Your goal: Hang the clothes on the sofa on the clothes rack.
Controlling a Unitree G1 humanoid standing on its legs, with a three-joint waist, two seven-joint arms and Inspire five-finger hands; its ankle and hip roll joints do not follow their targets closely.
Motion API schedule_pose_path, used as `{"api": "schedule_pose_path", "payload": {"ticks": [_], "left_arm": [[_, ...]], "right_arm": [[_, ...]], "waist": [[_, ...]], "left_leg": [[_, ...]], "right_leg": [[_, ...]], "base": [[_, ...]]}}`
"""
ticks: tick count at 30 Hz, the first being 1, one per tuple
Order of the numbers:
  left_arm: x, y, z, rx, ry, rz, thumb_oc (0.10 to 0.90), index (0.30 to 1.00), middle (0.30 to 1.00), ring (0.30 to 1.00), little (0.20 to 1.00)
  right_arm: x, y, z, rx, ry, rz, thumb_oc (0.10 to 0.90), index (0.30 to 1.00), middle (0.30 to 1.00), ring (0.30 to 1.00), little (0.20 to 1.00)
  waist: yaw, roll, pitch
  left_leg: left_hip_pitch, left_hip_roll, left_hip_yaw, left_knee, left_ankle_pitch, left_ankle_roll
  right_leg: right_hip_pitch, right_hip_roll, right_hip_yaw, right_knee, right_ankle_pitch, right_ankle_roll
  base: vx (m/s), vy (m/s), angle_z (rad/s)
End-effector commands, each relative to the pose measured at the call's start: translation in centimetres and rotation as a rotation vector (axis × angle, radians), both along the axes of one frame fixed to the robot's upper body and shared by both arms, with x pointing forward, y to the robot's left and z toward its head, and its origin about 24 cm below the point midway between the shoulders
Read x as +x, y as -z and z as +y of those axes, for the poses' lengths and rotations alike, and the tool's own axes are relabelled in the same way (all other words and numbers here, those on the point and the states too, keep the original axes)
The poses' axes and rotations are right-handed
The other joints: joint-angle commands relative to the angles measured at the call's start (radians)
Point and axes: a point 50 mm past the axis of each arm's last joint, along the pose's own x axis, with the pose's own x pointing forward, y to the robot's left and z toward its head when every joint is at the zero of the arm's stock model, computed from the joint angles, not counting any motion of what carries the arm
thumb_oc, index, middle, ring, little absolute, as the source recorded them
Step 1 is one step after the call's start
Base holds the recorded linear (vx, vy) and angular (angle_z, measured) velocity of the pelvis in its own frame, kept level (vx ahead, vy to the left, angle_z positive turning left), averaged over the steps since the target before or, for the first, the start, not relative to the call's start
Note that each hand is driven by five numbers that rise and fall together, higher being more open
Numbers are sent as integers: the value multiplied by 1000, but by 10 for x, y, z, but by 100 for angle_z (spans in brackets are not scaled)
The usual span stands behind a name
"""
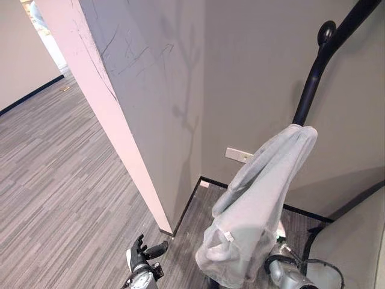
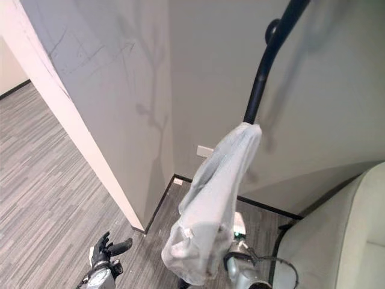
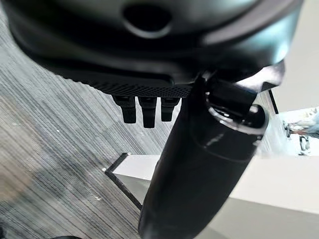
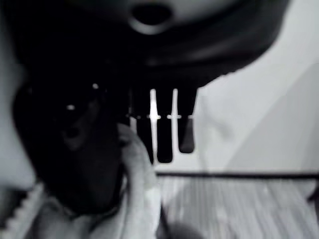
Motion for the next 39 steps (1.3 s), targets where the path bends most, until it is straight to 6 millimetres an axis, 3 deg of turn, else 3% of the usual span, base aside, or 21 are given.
{"api": "schedule_pose_path", "payload": {"ticks": [1, 4, 9, 10, 12, 19, 23, 25, 27, 29, 30, 33, 36, 39], "left_arm": [[29, -15, 7, 49, 21, -113, 800, 900, 900, 900, 900], [17, -5, 9, 48, 12, -36, 800, 900, 900, 900, 900], [5, 2, 15, 55, -36, 23, 800, 900, 900, 900, 900], [3, 3, 16, 57, -38, 29, 800, 900, 900, 900, 900], [0, 4, 17, 64, -41, 40, 800, 900, 900, 900, 900], [-8, 8, 22, 87, -38, 89, 800, 900, 900, 900, 900], [-26, 16, 30, 102, -14, 174, 800, 900, 900, 900, 900], [-40, 21, 34, 95, -34, 242, 800, 900, 900, 900, 900], [-43, 22, 35, 85, -46, 250, 800, 900, 900, 900, 900], [-52, 26, 35, 61, -77, 282, 800, 900, 900, 900, 900], [-52, 26, 35, 61, -77, 282, 800, 900, 900, 900, 900], [-59, 27, 37, 42, -102, 298, 800, 900, 900, 900, 900], [-60, 27, 37, 8, -118, 277, 800, 900, 900, 900, 900], [-55, 27, 37, -20, -102, 250, 800, 900, 900, 900, 900]], "right_arm": [[4, 3, 1, -9, -11, 26, 400, 300, 300, 300, 300], [-10, 17, 4, 13, 20, 114, 400, 300, 300, 300, 300], [-10, 16, 2, 84, 112, 92, 400, 300, 300, 300, 300], [-10, 15, 1, 92, 119, 88, 438, 356, 356, 356, 356], [-8, 13, -1, 116, 156, 60, 800, 900, 900, 900, 900], [-10, 12, -10, 212, 332, 24, 800, 900, 900, 900, 900], [-34, 26, -23, 458, 756, 24, 800, 900, 900, 900, 900], [-46, 31, -26, 694, 1054, -38, 800, 900, 900, 900, 900], [-49, 32, -26, 760, 1116, -59, 800, 900, 900, 900, 900], [-63, 36, -31, 971, 1345, -145, 800, 900, 900, 900, 900], [-64, 36, -31, 972, 1345, -144, 800, 900, 900, 900, 900], [-80, 39, -32, 1275, 1535, -256, 800, 900, 900, 900, 900], [-103, 48, -29, 1454, 1677, -279, 800, 900, 900, 900, 900], [-138, 65, -25, 1561, 1933, -272, 800, 900, 900, 900, 900]], "waist": [[5, -52, -53], [4, -49, -58], [5, -49, -63], [5, -48, -64], [5, -48, -64], [6, -53, -67], [5, -56, -74], [1, -54, -77], [0, -53, -76], [-9, -53, -75], [-9, -53, -75], [-22, -53, -71], [-35, -56, -68], [-44, -56, -69]], "left_leg": [[-5, 50, -15, -20, -20, -66], [0, 47, -13, -20, -23, -64], [3, 46, -9, -20, -25, -63], [4, 45, -9, -20, -26, -62], [5, 45, -8, -20, -26, -61], [5, 43, -6, -20, -26, -59], [5, 40, 1, -20, -27, -57], [6, 38, 4, -20, -28, -56], [8, 39, 5, -20, -29, -56], [8, 37, 12, -20, -30, -58], [9, 37, 12, -20, -31, -58], [7, 35, 22, -20, -31, -60], [7, 35, 34, -20, -32, -62], [7, 36, 45, -20, -35, -63]], "right_leg": [[110, -70, 32, 24, -129, 118], [115, -72, 35, 23, -130, 119], [118, -74, 39, 22, -128, 121], [119, -74, 40, 22, -129, 121], [119, -75, 41, 22, -128, 122], [119, -76, 46, 23, -124, 123], [117, -76, 51, 22, -120, 123], [118, -74, 54, 22, -119, 123], [119, -74, 55, 22, -119, 123], [118, -74, 60, 22, -115, 125], [118, -74, 60, 22, -115, 125], [112, -72, 71, 23, -110, 127], [103, -70, 83, 26, -104, 129], [97, -68, 95, 26, -103, 131]], "base": [[0, 0, 0], [6, 21, 1], [0, 0, 0], [0, 0, 0], [0, 0, 0], [0, 0, 0], [1, 3, -1], [8, 16, -10], [1, 9, -13], [-2, 11, -12], [-5, 11, -6], [-11, 7, -3], [-16, 6, -8], [-3, 4, -30]]}}
